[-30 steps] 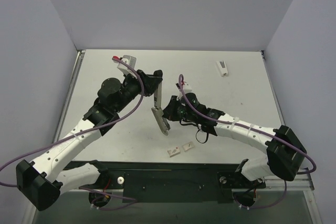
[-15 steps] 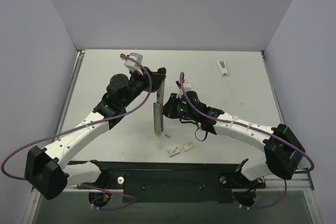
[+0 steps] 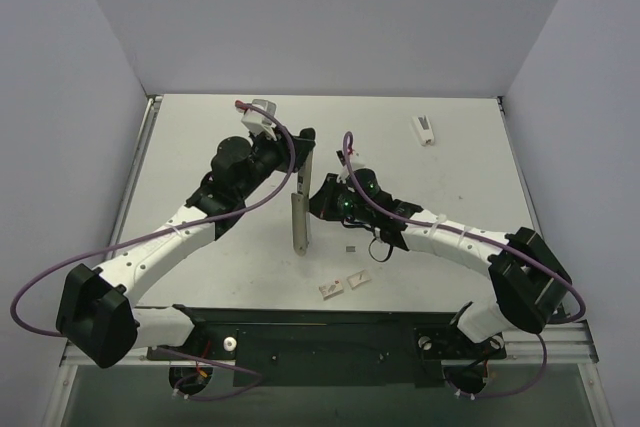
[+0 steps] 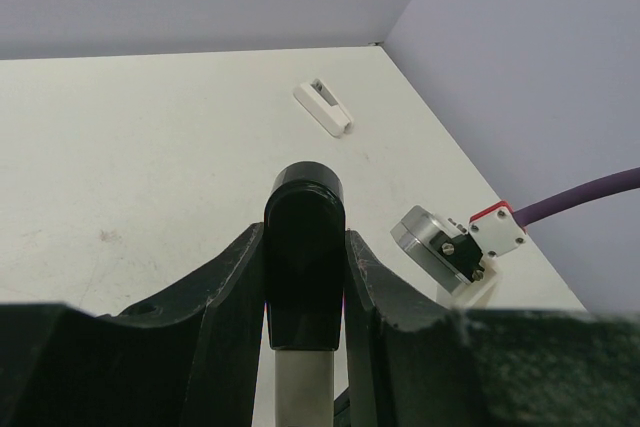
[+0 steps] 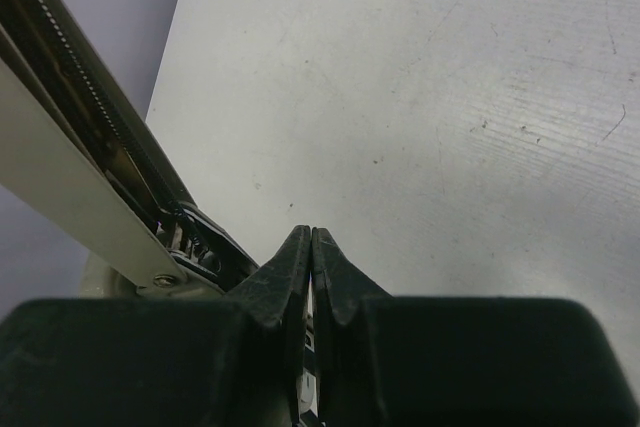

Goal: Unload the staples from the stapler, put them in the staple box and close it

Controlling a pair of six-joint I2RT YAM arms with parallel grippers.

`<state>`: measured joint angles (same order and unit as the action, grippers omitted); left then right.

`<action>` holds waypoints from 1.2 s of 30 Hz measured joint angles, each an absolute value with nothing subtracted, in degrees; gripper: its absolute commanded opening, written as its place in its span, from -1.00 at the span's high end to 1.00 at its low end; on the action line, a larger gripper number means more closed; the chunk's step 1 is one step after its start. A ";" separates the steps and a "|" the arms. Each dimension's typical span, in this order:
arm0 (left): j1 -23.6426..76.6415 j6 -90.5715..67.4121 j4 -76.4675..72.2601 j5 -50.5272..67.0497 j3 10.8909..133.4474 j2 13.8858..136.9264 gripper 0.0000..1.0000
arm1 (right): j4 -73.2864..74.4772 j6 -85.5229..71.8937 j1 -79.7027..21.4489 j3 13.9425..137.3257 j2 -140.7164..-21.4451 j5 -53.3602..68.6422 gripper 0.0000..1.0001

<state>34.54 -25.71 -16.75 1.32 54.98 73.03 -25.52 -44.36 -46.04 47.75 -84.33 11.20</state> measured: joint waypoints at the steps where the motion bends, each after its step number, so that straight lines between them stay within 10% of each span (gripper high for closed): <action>1: 34.50 -25.69 -16.86 1.32 54.98 73.03 1.00 | -25.58 -44.40 -46.02 47.75 -84.34 11.33 1.00; 36: 34.46 -27.57 -6.87 0.27 52.90 51.92 1.00 | -7.33 -39.13 -46.50 42.06 -49.15 2.72 1.00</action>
<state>34.46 -27.57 -6.87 0.27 52.90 51.92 -7.33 -39.13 -46.50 42.06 -49.15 2.72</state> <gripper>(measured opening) 0.404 0.001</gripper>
